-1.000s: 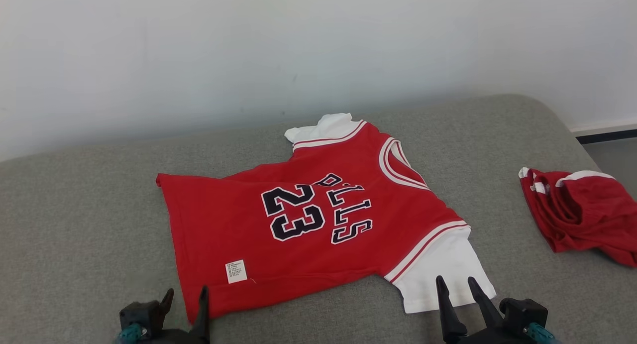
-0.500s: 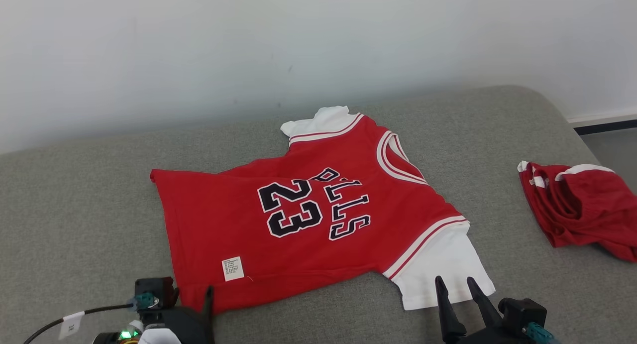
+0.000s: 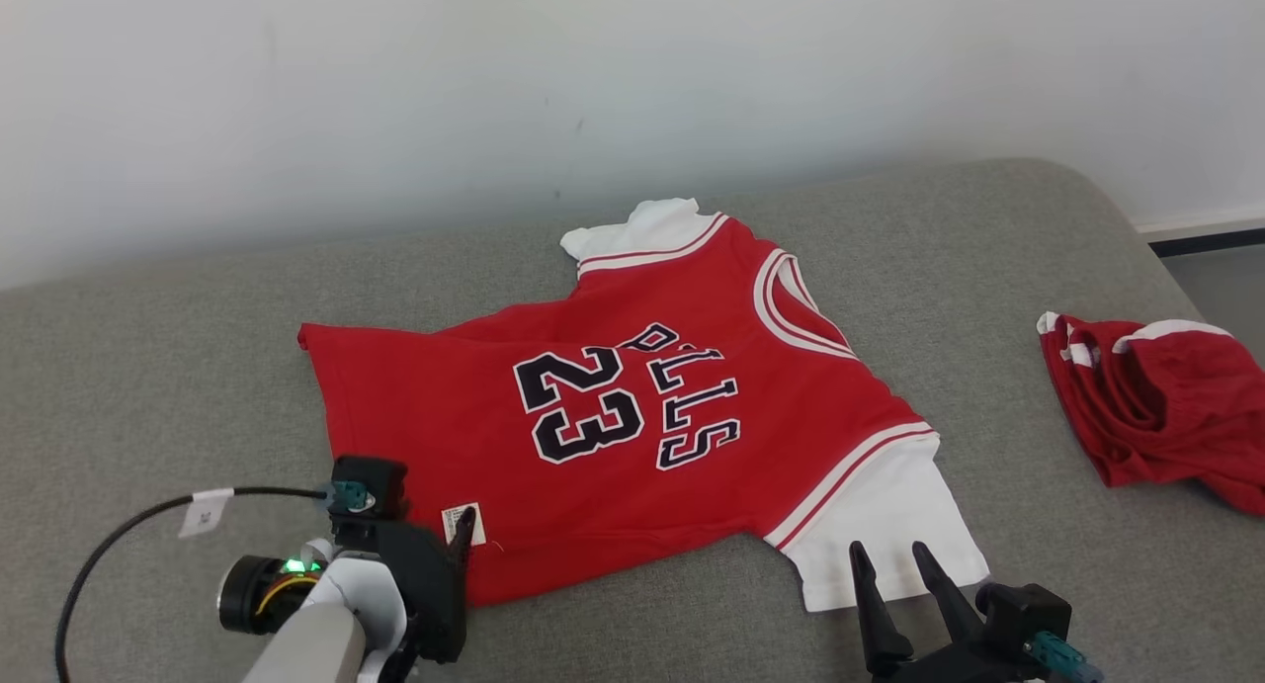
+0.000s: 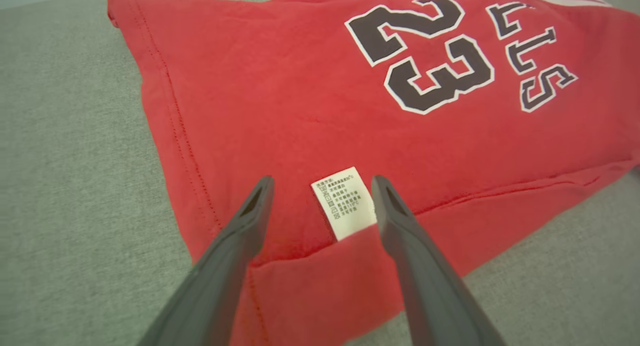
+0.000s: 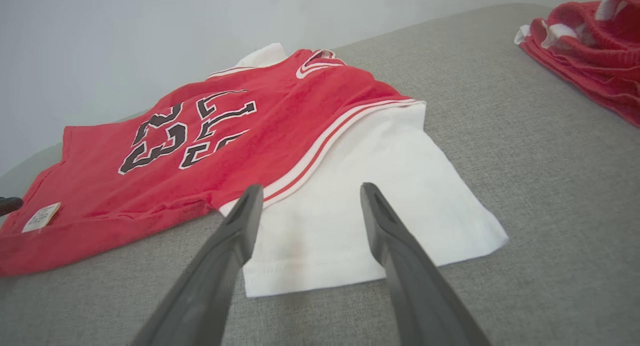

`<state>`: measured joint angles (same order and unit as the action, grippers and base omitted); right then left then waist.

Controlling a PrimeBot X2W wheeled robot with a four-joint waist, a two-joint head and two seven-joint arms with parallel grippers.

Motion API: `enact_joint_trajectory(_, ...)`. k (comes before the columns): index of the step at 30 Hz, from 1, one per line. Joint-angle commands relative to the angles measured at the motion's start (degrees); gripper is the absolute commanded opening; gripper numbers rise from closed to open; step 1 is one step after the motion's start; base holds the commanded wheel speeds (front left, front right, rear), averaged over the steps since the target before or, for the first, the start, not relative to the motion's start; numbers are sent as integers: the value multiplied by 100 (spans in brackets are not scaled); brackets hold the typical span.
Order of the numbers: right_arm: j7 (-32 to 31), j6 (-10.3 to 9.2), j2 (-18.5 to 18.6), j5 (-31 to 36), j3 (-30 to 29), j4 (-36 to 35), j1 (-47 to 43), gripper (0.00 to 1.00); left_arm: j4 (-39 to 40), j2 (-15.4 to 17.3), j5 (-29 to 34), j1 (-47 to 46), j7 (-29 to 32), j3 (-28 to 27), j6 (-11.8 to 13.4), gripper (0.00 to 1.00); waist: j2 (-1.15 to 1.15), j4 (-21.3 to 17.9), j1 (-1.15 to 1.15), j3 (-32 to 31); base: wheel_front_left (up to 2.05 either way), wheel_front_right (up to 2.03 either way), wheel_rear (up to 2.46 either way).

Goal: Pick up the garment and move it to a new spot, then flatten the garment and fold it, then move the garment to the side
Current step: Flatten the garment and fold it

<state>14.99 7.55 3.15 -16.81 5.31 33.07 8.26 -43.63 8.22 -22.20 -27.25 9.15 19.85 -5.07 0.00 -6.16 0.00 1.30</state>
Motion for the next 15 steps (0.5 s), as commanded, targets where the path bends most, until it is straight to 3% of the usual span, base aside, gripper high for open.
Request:
enact_joint_trajectory(1, 24, -15, 0, -15, -6, 0, 26, 100, 3, 110, 16, -125, 140, 25, -29, 100, 0, -27, 0, 36, 0, 0, 0)
enact_joint_trajectory(4, 24, -15, 9, -16, -67, -14, -27, 100, 78, 250, -109, -227, 496, 20, -102, 100, 0, -25, 0, 60, 0, 0, 0)
enact_joint_trajectory(8, 24, -15, 31, -20, -150, -45, -36, 100, 467, 731, -181, -405, 1137, 364, -225, 100, 0, 40, 0, 132, 0, 0, 0)
enact_joint_trajectory(10, 24, -15, 29, -7, -181, -63, -16, 100, 887, 1034, -435, -463, 1523, 781, -254, 100, 0, 68, 0, 169, 0, 0, 0)
enact_joint_trajectory(15, 24, -15, 4, -63, -131, -72, 47, 100, 1946, 2160, -1503, -467, 2386, 1489, -231, 100, 0, 116, 0, 215, 0, 0, 0)
